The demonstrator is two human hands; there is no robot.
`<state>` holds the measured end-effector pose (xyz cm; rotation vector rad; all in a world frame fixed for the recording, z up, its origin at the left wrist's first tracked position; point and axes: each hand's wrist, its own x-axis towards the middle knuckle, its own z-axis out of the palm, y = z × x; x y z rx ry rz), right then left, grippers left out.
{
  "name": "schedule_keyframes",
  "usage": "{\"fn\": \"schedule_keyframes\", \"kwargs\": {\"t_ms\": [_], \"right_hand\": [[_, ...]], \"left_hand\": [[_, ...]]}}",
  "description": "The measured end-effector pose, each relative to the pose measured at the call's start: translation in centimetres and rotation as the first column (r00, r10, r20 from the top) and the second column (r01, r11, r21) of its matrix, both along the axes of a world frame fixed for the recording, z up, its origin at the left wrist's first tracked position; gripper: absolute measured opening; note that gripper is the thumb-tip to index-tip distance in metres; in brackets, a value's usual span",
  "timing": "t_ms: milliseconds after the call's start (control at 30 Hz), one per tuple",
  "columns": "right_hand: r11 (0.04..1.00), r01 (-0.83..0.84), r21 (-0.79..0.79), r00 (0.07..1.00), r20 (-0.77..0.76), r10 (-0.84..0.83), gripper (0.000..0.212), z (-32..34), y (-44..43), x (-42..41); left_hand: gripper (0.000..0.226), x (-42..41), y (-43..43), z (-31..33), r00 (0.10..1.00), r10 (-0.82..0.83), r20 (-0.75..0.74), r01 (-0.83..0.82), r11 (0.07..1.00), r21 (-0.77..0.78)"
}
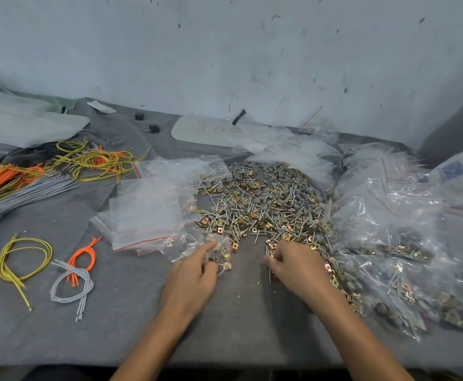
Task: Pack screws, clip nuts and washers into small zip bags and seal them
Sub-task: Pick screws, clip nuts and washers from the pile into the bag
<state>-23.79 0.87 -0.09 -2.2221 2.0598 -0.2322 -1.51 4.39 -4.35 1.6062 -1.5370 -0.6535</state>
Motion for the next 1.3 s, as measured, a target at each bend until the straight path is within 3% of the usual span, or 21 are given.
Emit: {"fn": "schedule_keyframes", "kwargs": {"t_ms": [100,367,533,700,833,933,1100,1300], "right_hand": [[1.000,-0.002,-0.025,1.000,-0.017,0.001,0.044,-0.6,-0.1,0.4],[0.999,-0.037,-0.017,0.994,-0.105,0.035,0.017,-0.2,-0.9,1.0],[0.992,-0.022,0.128,1.000,-0.016,0.024,0.020,0.2,-1.4,1.1],[0.993,-0.094,0.073,0.993,-0.069,0.099,0.023,-0.1,-0.9,1.3],[0.995,-0.100,0.026,0.991,0.097,0.097,0.017,0.9,0.4,2.2],[0.977,-0.201,0.068,0.965,0.183,0.186,0.017,1.5,1.9,3.8],[0.953,-0.287,0.099,0.958,0.047,0.284,0.021,1.8,1.8,6.9],[0.967,-0.245,-0.067,0.970,-0.016,0.244,0.026,1.9,1.8,8.4]], "left_hand": [[0.057,0.0,0.0,0.0,1.000,0.003,0.002,-0.003,1.000,-0.006],[0.057,-0.1,0.0,0.1,1.000,0.009,0.010,-0.008,1.000,-0.001],[0.056,-0.1,0.0,0.2,1.000,0.014,0.015,-0.014,1.000,-0.003],[0.056,-0.1,0.0,0.2,1.000,0.015,0.025,-0.015,1.000,-0.008],[0.056,-0.1,0.1,0.3,1.000,0.007,0.015,-0.006,1.000,-0.014],[0.058,-0.2,0.0,0.2,1.000,0.005,0.004,-0.005,1.000,-0.017],[0.057,-0.1,0.1,0.0,1.000,-0.019,-0.013,0.018,0.999,-0.026],[0.054,-0.1,0.0,-0.4,0.996,-0.080,-0.027,0.078,0.996,-0.053]]}}
